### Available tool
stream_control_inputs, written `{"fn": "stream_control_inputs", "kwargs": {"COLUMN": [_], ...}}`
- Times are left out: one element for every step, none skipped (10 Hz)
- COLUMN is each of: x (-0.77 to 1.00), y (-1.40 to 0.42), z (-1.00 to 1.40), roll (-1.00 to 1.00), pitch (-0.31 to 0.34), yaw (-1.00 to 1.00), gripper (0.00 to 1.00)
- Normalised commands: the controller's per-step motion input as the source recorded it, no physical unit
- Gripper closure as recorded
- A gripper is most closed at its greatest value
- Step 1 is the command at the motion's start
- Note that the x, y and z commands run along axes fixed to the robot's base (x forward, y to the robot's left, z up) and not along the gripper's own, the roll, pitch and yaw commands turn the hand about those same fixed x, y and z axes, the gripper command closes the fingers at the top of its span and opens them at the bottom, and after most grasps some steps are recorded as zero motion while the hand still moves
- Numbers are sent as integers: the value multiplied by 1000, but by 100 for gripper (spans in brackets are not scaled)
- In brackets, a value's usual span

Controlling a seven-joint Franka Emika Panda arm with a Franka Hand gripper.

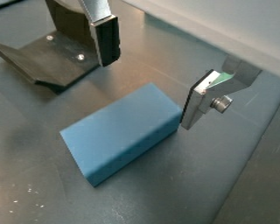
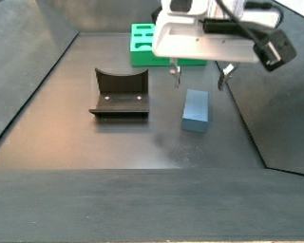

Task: Pick up the rectangle object. Move up. Place the rectangle object on the fixture. Regrasp the rectangle object. Move to above the board. Insert the rectangle object.
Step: Pick up the rectangle object.

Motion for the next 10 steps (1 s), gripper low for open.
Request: {"fn": "stream_control_inputs", "kwargs": {"x": [0,0,0,0,0,0,0,0,0,0], "y": [0,11,0,20,29,37,14,0,0,-11], "z": [-280,-317,-331,-340,-346,-403,-397,-431,-486,0], "roll": [-104,-91,-64,-73,-67,-27,0,-10,0,7], "pitch": [-274,-260,-244,-237,-234,-217,-199,-216,-223,0], "yaw": [-249,-217,-211,-220,-197,-154,-191,-191,-194,0], "gripper": [0,0,0,0,0,0,0,0,0,0]}}
